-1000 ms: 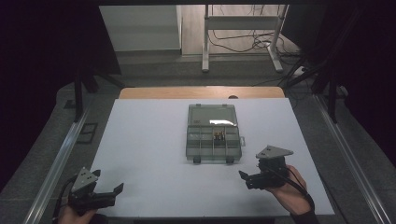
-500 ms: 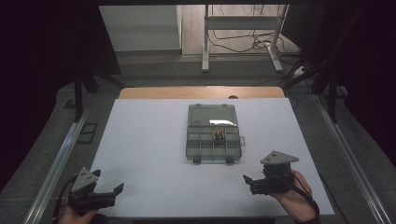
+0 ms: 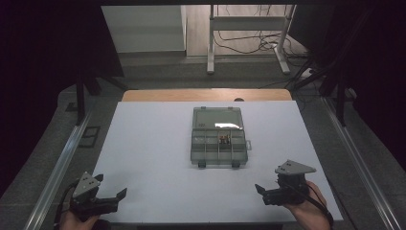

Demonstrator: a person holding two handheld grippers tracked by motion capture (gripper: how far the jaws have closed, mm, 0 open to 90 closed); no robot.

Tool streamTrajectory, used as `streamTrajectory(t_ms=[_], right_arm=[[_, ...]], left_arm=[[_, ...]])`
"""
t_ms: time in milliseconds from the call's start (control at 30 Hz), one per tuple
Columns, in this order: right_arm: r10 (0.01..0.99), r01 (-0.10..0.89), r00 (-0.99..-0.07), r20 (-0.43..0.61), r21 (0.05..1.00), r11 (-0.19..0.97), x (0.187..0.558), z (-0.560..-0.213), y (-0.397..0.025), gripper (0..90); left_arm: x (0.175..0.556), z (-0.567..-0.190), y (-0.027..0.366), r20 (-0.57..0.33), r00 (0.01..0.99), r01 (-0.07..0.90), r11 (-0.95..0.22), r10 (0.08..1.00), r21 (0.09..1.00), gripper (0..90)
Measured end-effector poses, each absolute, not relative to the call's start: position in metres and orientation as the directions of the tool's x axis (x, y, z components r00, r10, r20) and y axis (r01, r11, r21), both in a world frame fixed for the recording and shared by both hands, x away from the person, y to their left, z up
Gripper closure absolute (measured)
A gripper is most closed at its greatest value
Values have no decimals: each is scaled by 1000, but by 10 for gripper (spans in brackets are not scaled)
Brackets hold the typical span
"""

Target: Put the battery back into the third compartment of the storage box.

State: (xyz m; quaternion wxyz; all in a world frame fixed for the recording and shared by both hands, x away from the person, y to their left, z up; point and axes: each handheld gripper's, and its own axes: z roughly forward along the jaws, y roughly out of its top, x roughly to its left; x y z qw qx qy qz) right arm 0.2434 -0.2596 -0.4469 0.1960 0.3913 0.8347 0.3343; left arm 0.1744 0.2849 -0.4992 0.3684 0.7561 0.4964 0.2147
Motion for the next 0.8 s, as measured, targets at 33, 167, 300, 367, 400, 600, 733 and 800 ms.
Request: streamTrajectory(t_ms=[33,167,300,367,400,600,733,800], right_arm=[[785,521,-616,-67,713,469,242,-447,-261,5],[794,522,-604,-62,722,454,238,-447,-267,3],[796,520,-602,-67,724,454,235,-447,-273,0],[798,520,-600,-67,725,452,234,-447,-275,0],[799,519,-597,-73,725,453,233,-447,-276,0],[811,522,-579,-84,727,447,229,-450,-285,0],[821,521,-564,-87,734,435,226,-453,-292,0],[830,526,-552,-80,739,421,225,-454,-295,0]], left_arm=[[174,-499,285,-41,416,591,-236,908,771,36],[174,-499,285,-39,422,588,-240,906,773,34],[174,-499,284,-39,425,586,-242,904,773,32],[175,-499,285,-41,426,587,-241,904,773,31],[175,-499,285,-42,426,587,-240,904,773,32],[175,-499,285,-45,424,589,-238,904,773,31],[175,-499,285,-47,422,588,-234,905,774,32],[175,-499,285,-48,422,588,-233,906,775,32]])
